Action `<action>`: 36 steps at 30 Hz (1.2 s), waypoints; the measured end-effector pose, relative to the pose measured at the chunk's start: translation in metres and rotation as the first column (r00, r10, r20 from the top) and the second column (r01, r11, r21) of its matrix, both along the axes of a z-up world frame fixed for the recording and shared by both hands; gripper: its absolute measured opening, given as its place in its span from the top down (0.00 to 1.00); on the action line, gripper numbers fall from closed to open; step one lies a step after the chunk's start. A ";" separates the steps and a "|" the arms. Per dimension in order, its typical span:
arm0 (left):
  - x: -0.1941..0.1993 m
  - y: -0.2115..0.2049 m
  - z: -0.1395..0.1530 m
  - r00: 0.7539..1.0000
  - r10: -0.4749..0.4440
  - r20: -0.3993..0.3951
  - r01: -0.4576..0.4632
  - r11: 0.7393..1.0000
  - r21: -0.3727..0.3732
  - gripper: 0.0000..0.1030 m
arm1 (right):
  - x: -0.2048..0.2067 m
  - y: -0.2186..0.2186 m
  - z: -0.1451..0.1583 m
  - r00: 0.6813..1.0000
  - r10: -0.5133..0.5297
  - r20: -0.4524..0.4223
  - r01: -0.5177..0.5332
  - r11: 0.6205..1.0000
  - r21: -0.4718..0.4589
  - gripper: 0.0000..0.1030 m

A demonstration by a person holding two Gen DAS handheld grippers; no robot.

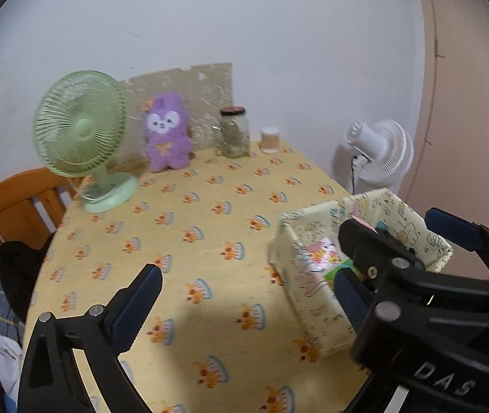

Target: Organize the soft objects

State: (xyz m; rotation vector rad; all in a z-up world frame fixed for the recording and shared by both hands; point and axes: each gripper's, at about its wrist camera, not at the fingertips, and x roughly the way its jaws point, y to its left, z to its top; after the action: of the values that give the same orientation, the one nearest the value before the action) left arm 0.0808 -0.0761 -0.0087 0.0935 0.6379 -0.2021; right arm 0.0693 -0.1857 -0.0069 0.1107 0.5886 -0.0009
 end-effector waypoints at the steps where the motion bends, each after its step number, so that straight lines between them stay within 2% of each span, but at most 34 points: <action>1: -0.003 0.005 0.003 1.000 0.010 0.010 -0.010 1.000 -0.001 0.01 | -0.001 0.003 0.003 1.000 0.005 0.006 -0.005 1.000 0.000 0.09; 8: -0.026 0.048 0.030 0.994 0.087 0.066 -0.084 0.996 -0.042 0.00 | -0.021 0.032 0.030 0.996 0.046 0.078 -0.045 0.999 -0.015 0.09; 17: -0.055 0.085 0.052 0.975 0.172 0.143 -0.167 0.985 -0.049 0.00 | -0.045 0.056 0.056 0.986 0.067 0.155 -0.062 0.997 -0.040 0.09; 25: -0.079 0.105 0.066 0.952 0.225 0.208 -0.216 0.974 -0.066 0.00 | -0.067 0.059 0.069 0.977 0.068 0.204 -0.063 0.998 -0.031 0.09; 36: -0.094 0.110 0.068 0.938 0.259 0.231 -0.245 0.966 -0.086 0.00 | -0.083 0.051 0.072 0.970 0.062 0.237 -0.055 0.998 -0.038 0.08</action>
State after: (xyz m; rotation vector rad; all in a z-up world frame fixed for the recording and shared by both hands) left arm -0.0132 0.0340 0.0590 -0.0190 0.3960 0.0403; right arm -0.0137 -0.1345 0.0650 0.0613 0.3514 0.0596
